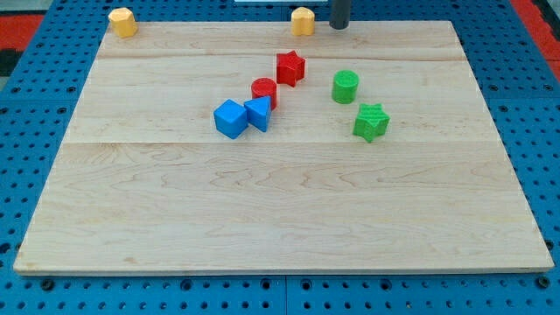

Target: Point your arm at green circle

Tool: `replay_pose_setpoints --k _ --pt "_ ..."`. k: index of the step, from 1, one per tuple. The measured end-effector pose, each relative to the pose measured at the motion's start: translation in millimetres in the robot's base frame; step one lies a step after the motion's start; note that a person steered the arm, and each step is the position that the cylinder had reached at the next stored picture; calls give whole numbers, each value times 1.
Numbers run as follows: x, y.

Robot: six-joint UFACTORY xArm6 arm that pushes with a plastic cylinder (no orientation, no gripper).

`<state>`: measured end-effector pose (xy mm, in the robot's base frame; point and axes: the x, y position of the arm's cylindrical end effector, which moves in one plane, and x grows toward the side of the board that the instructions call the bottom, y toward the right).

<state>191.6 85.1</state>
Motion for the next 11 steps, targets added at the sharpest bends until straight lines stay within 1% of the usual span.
replay_pose_setpoints --k 2,3,4,5,8,9,10,11 --pt "2 -40" --pt "4 -50" --pt "34 28" --pt "38 96" --pt "41 102" --pt "48 111" --pt "69 121" --pt "89 111"
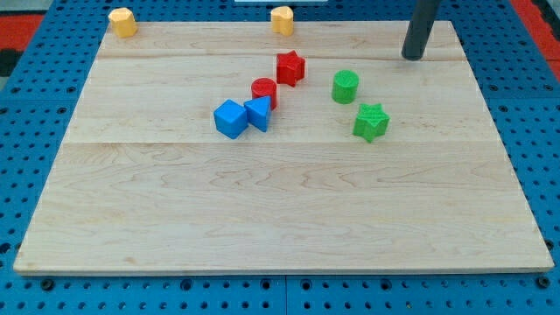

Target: Point your arm at green circle

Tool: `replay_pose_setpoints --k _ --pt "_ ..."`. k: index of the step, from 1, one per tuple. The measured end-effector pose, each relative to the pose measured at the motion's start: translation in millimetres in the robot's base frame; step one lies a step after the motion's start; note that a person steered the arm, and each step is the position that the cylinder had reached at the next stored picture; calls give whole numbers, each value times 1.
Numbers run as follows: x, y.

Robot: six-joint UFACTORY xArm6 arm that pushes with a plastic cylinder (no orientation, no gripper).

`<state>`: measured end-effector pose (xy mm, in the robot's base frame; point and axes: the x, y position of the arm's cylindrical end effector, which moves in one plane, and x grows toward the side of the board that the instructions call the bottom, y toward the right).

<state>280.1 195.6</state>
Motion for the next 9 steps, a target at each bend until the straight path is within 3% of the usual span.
replay_pose_setpoints --k 7,9 --pt "15 -40" --pt "59 -41"
